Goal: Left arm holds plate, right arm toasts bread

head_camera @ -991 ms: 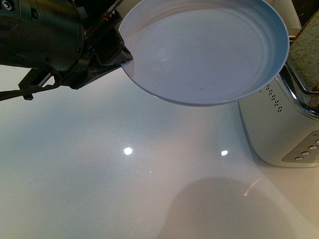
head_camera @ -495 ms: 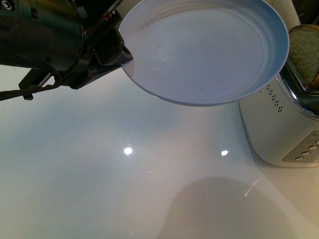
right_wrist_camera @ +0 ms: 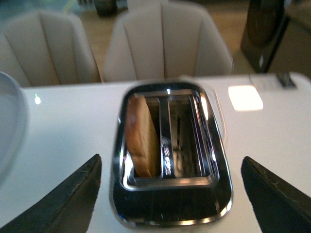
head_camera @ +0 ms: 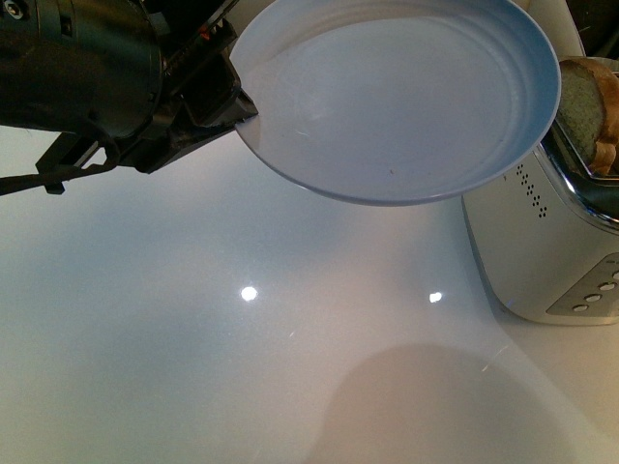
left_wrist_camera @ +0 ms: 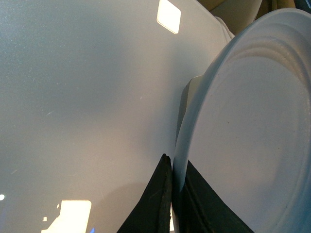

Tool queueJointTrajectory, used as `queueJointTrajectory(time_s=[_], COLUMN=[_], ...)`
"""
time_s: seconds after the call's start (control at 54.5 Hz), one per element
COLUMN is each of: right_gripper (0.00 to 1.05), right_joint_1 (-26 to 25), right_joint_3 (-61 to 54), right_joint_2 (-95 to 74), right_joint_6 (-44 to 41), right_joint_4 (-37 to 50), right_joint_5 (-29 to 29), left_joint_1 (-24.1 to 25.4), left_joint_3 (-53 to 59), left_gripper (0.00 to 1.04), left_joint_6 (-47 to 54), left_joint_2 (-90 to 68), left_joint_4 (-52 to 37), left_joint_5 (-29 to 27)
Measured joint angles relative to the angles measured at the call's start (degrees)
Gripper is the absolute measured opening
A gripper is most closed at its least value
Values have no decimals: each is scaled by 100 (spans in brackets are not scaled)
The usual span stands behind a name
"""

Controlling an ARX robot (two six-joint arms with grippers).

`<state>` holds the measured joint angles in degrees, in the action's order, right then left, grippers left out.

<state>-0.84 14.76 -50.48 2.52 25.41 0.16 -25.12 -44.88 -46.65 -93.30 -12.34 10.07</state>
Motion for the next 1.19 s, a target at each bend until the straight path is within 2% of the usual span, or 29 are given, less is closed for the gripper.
queueJointTrajectory(time_s=[0.018, 0.055, 0.202, 0.312, 0.367, 0.422, 1.046, 1.138, 1.193], right_gripper=[76, 69, 40, 25, 11, 2, 2, 2, 2], right_joint_1=[33, 61, 63, 70, 72, 72, 72, 74, 74], right_joint_3=[-267, -511, -1071, -1169, -1198, -1231, -1366, -1364, -1362], right_joint_2=[249, 645, 2293, 2728, 2931, 3038, 4028, 4640, 4946], right_joint_6=[-61, -98, -181, -199, -201, -210, -232, -232, -232], right_joint_4=[415, 540, -417, -619, -734, -804, -1517, -2326, -2494], right_joint_5=[-28, -44, -20, -17, -17, -20, -17, -17, -17], left_joint_1=[-2, -2, 0, 0, -2, -2, 0, 0, 0], left_joint_3=[0, 0, 0, 2, 0, 0, 0, 0, 0], left_gripper=[3, 3, 3, 3, 3, 3, 3, 3, 3], left_joint_6=[2, 2, 2, 2, 0, 2, 0, 0, 0], left_joint_2=[0, 0, 11, 11, 15, 15, 20, 20, 20], left_joint_4=[2, 2, 2, 2, 2, 2, 2, 2, 2], left_joint_5=[2, 9, 7, 2, 7, 7, 4, 7, 0])
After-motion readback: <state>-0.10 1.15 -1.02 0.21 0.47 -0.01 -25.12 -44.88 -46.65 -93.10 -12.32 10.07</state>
